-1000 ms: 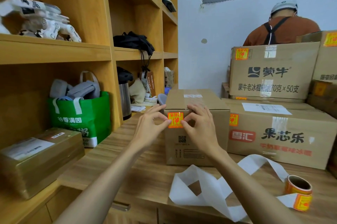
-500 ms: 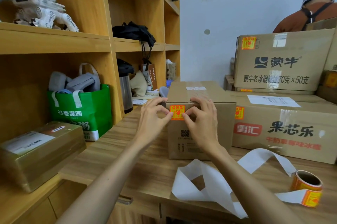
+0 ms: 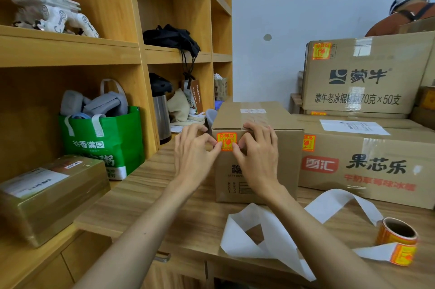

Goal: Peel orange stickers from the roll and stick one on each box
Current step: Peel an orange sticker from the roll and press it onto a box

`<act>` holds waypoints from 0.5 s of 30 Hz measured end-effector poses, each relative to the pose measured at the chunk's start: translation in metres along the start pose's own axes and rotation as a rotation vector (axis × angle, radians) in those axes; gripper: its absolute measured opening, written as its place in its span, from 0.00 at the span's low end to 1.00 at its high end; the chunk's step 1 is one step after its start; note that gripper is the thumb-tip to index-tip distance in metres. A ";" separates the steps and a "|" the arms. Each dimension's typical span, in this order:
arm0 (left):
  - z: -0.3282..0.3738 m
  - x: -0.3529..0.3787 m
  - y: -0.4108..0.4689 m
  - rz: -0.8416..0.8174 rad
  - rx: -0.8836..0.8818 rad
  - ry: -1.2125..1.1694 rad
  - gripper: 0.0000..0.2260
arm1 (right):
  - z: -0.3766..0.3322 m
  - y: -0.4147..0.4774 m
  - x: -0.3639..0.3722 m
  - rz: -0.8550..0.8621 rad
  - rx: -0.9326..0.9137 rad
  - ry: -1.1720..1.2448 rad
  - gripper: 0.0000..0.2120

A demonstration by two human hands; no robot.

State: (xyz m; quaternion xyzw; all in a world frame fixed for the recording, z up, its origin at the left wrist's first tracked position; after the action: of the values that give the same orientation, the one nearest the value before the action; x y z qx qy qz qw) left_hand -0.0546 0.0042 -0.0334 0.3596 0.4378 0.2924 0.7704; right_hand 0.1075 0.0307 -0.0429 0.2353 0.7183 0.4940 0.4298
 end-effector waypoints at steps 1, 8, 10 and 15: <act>0.000 0.000 0.000 -0.001 0.007 0.027 0.08 | 0.000 0.001 0.000 -0.004 -0.008 -0.022 0.09; -0.003 -0.008 0.003 -0.027 -0.101 0.081 0.16 | 0.001 0.004 -0.003 -0.029 0.009 -0.043 0.13; -0.009 -0.010 0.006 -0.088 -0.119 -0.030 0.18 | 0.002 0.008 -0.006 -0.036 0.019 -0.019 0.14; -0.007 -0.015 0.016 -0.410 -0.172 -0.443 0.33 | 0.014 0.029 -0.013 -0.132 -0.042 -0.023 0.23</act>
State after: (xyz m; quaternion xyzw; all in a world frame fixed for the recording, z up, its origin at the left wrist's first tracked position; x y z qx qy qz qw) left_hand -0.0695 0.0042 -0.0158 0.2523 0.2966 0.0812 0.9175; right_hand 0.1237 0.0394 -0.0129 0.1840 0.7167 0.4766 0.4747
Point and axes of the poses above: each hand's wrist, its own y-axis towards the middle knuckle, its own x-axis out of the palm, z = x × y, the point moved 2 cm from there along y, towards the middle knuckle, and after that the axes turned 7 degrees about -y, right-handed, at the moved point
